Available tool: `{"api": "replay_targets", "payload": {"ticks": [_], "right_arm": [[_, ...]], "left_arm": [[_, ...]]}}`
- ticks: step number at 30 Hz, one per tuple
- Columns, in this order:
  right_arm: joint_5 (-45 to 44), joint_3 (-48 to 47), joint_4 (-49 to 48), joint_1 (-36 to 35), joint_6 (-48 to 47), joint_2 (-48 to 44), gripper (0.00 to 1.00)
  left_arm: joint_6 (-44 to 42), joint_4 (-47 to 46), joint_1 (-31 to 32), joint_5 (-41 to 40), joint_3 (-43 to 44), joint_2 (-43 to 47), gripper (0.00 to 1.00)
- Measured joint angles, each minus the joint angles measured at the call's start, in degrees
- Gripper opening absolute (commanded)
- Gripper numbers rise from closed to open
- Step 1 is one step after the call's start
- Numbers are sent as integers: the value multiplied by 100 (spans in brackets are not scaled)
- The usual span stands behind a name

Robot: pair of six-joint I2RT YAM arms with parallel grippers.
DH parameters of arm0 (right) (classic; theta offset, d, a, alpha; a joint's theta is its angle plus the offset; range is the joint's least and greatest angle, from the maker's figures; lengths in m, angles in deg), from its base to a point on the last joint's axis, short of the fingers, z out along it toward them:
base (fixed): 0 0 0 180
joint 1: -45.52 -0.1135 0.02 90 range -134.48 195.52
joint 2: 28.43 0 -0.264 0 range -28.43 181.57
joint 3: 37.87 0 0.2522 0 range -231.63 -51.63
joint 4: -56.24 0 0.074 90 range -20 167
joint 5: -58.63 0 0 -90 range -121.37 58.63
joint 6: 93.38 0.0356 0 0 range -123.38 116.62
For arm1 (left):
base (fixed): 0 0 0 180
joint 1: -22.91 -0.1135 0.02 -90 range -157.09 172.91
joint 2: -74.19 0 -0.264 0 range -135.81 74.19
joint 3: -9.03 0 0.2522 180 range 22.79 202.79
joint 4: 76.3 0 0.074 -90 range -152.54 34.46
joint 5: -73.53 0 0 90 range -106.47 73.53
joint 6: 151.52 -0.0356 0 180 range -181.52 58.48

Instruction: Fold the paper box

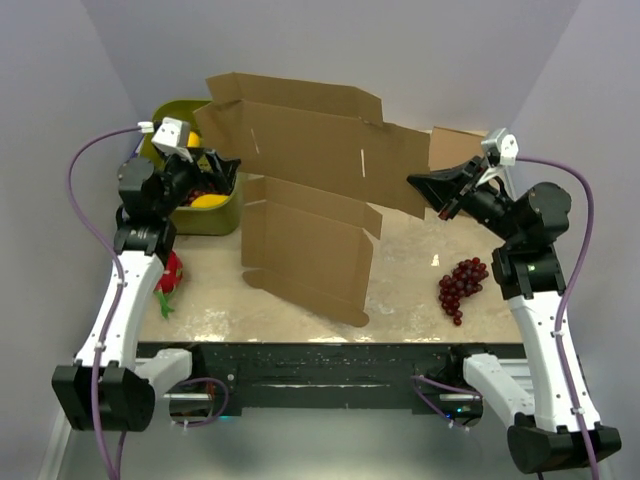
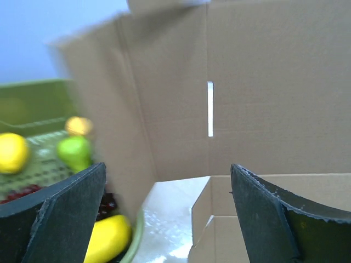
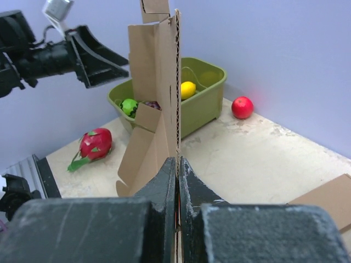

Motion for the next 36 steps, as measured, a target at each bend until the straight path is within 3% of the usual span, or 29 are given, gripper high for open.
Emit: {"api": "replay_targets", "payload": {"ticks": [5, 11, 17, 18, 20, 21, 24, 26, 29, 30, 33, 36], "right_arm": [[4, -26, 57, 0, -4, 2, 0], [31, -28, 68, 0, -4, 0, 0], [52, -26, 63, 0, -7, 2, 0], [52, -26, 61, 0, -9, 2, 0], [52, -20, 52, 0, -15, 7, 0], [50, 4, 26, 0, -20, 7, 0], [-2, 94, -17, 2, -44, 9, 0], [-190, 184, -7, 2, -55, 15, 2], [-844, 278, 109, -2, -61, 114, 45], [-1126, 284, 188, -4, -85, 175, 67], [-1993, 302, 448, 2, -136, 339, 85], [-2815, 313, 789, 2, -50, 385, 89]], "left_arm": [[-221, 20, -120, -472, -9, 444, 100], [-262, 24, -326, -638, -26, 352, 97], [-76, -199, -332, -210, -258, 162, 58], [-33, -267, -334, -129, -302, 146, 40], [76, -448, -332, 83, -409, 116, 24], [136, -518, -332, 155, -437, 92, 11], [223, -717, -341, 326, -490, -28, 0], [308, -852, -348, 372, -549, -98, 0], [348, -951, -299, 385, -671, -140, 0], [345, -962, -264, 389, -697, -155, 0], [223, -988, 46, 372, -769, -232, 0], [76, -970, 518, 203, -782, -396, 0]]}}
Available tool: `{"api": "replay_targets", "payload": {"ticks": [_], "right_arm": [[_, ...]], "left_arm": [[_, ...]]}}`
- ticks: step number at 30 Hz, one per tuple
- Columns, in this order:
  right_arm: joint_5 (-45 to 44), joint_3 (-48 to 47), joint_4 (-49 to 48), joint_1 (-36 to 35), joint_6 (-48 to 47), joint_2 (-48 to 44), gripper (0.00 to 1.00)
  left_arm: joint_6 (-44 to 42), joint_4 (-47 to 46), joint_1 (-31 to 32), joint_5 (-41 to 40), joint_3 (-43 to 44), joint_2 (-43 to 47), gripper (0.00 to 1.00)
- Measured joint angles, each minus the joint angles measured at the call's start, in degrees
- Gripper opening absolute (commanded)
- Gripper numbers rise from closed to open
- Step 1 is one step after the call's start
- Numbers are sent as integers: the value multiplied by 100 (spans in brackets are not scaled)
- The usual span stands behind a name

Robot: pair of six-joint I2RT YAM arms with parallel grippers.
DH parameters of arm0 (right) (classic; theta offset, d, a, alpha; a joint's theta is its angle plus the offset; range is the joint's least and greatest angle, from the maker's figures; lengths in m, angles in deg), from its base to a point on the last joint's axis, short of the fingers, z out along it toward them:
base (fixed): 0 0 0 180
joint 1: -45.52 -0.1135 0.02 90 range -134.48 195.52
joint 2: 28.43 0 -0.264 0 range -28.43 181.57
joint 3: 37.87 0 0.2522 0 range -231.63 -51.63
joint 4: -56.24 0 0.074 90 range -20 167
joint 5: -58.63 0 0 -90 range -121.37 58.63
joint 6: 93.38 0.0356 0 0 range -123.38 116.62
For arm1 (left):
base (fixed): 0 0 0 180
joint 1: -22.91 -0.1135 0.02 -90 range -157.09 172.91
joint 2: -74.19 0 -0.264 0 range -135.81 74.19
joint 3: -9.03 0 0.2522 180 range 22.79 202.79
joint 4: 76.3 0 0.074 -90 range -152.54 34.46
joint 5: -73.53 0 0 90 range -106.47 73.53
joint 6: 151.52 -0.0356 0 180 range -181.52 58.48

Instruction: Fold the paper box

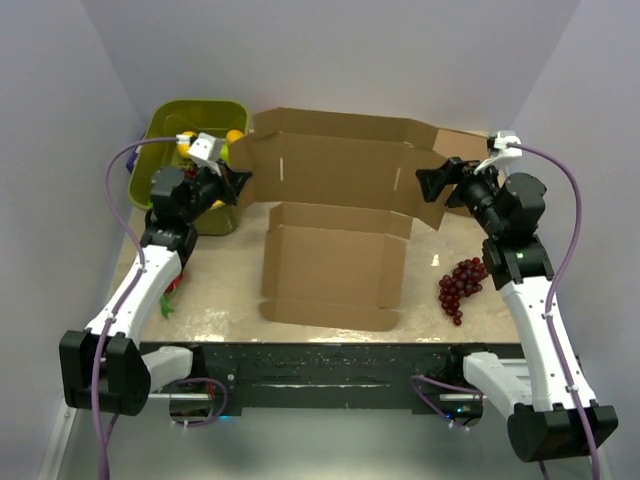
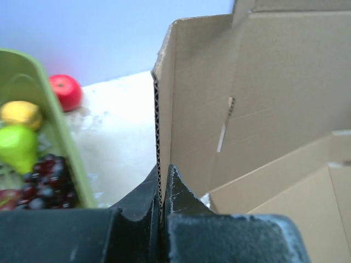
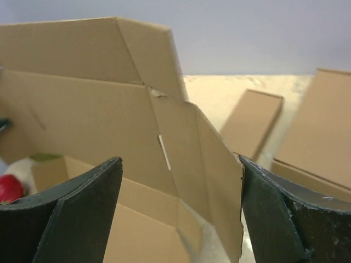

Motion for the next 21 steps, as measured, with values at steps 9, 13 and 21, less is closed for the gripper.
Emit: {"api": "replay_targets", "payload": {"ticks": [9, 13, 21], "right_arm": [[-787, 90, 299, 0, 920, -470, 96], [-688, 74, 271, 0, 1786, -590, 96], [-376, -92, 133, 0, 2994, -555, 98]], "left_arm": [[-44, 9, 568, -457, -205, -219, 0], [-144, 2, 778, -658, -297, -212, 0], [-573, 127, 1300, -1174, -387, -48, 0]]}}
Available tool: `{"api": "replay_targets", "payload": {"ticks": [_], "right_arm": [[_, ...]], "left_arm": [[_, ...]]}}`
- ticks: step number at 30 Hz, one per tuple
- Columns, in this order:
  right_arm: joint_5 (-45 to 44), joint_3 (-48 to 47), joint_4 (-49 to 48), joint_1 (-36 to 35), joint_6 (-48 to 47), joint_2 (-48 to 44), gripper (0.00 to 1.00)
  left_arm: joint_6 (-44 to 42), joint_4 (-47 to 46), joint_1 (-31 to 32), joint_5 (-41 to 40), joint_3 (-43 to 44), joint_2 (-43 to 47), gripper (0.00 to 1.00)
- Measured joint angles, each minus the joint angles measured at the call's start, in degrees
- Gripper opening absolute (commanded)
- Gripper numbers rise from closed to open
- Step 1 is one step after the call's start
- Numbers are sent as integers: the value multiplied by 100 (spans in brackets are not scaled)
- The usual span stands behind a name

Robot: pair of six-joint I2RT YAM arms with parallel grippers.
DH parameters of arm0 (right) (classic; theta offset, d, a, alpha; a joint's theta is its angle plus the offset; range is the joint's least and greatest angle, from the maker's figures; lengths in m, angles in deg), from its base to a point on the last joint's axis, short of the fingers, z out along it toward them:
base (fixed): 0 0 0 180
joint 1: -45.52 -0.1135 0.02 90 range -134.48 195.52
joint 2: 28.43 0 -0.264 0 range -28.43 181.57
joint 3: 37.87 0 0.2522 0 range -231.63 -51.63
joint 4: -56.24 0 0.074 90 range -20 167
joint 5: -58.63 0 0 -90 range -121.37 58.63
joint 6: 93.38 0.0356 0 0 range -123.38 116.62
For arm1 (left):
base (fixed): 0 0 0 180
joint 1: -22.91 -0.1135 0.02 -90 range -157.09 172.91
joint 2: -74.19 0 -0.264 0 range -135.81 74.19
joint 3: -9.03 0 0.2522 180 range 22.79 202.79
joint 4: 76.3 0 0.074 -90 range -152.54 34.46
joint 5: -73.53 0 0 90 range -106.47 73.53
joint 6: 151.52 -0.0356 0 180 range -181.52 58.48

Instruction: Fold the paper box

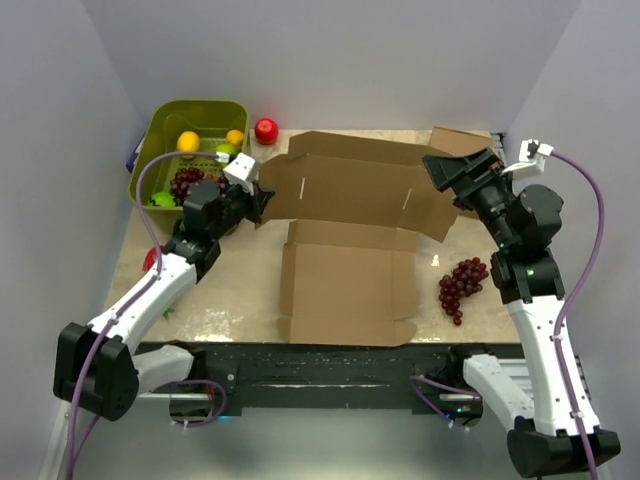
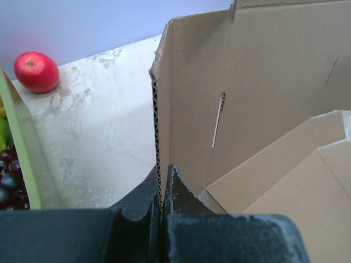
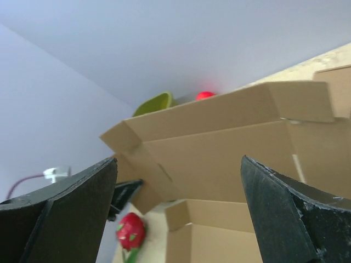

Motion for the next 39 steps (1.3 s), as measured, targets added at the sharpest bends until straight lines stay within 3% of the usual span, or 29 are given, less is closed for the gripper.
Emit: {"api": "replay_targets", "payload": {"ticks": [4, 9, 21, 31, 39], "right_arm": [[533, 142, -553, 0, 748, 190, 98], [966, 1016, -1416, -4, 1919, 538, 98], [1390, 1539, -2092, -4, 3445, 1075, 99], [1174, 1993, -2135, -4, 4321, 1093, 99], [953, 2144, -2131, -4, 4597, 1082, 93]], "left_arm": [[-313, -24, 308, -238, -109, 229, 0], [-791, -42, 708, -540, -291, 448, 0], [-1547, -90, 1134, -831, -551, 800, 0], [-1947, -175, 1362, -837, -647, 1012, 0], [-2208, -214, 1565, -831, -798, 1207, 0]]}}
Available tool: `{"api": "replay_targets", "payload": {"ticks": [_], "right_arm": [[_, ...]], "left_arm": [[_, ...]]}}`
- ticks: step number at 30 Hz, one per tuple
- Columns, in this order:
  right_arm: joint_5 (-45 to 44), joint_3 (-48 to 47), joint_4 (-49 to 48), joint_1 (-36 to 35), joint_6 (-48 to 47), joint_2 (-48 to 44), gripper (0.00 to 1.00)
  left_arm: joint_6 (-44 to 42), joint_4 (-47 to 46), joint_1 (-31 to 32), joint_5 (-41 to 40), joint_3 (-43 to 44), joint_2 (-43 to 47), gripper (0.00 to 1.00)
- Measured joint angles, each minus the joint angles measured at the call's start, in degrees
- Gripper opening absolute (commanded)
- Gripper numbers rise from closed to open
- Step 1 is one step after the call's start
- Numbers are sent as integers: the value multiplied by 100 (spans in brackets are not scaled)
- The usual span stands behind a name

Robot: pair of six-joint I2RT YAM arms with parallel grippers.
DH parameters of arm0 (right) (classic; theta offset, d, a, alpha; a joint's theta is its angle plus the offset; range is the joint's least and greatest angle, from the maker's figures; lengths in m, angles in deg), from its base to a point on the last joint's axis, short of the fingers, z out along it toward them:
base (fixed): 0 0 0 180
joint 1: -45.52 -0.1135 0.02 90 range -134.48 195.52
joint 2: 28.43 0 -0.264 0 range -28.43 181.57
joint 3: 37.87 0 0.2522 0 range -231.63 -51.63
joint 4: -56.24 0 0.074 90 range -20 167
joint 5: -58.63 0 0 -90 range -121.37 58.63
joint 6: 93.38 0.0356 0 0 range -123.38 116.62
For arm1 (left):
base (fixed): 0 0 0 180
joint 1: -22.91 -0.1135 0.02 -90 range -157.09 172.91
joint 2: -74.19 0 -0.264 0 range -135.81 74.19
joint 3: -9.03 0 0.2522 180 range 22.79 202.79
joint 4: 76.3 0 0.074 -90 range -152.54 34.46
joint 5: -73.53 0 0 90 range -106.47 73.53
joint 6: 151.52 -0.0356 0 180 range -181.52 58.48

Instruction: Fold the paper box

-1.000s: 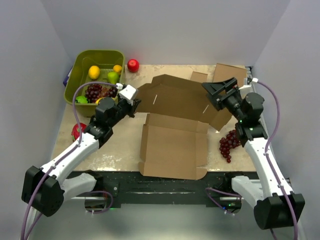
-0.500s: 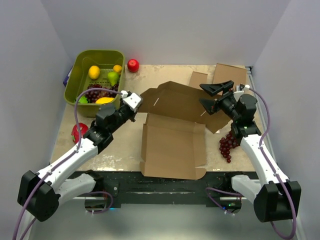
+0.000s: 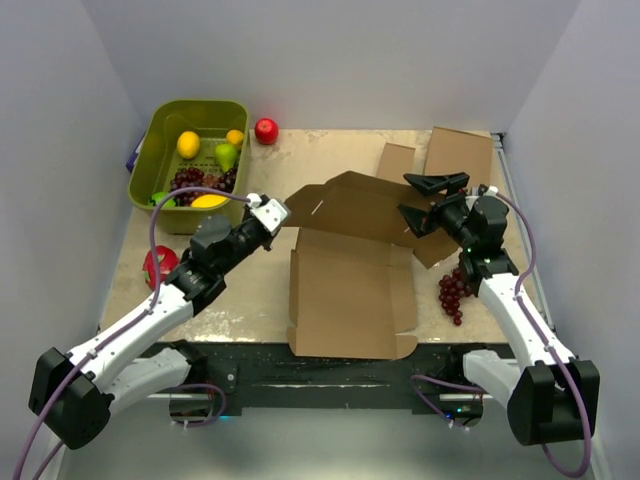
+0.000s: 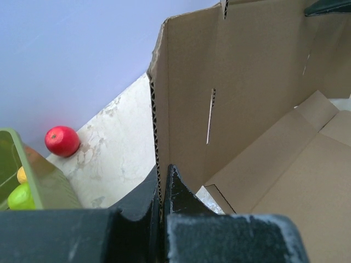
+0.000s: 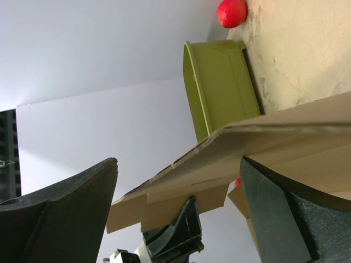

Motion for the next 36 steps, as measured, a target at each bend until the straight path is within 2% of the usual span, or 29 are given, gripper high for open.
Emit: {"api": "replay_targets", "payload": {"ticks": [3, 7, 9, 16, 26, 27, 29, 30, 32, 33, 36], "right_arm": [[-42, 70, -20, 0, 0, -20, 86], [-109, 243, -17, -2, 20, -116, 70], [-142, 278, -24, -2, 22, -177, 66], [-350, 629, -26, -9, 2, -584, 37], [-726, 933, -369, -52, 46, -400, 11], [-774, 962, -474, -63, 92, -365, 7], [-914, 1021, -645, -98, 160, -304, 1], [-992, 1064, -721, -127, 212, -280, 0], [-1132, 1139, -872, -184, 267, -216, 0], [-1222, 1182, -914, -225, 258, -166, 0], [-1386, 1320, -1021, -245, 208, 55, 0]], "left_arm": [[-15, -2, 15, 9, -11, 2, 0], [-17, -2, 20, 9, -11, 2, 0], [-2, -2, 33, -7, -11, -7, 0], [105, -92, 35, 15, -11, -212, 0], [352, -70, 35, 24, 170, -723, 0], [382, -44, 35, 7, 219, -804, 3], [505, 22, 35, -66, 348, -981, 17], [577, 85, 35, -120, 424, -1078, 30], [713, 291, 35, -190, 562, -1241, 42], [826, 400, 39, -232, 625, -1325, 53], [1132, 706, 46, -378, 778, -1423, 64]]}}
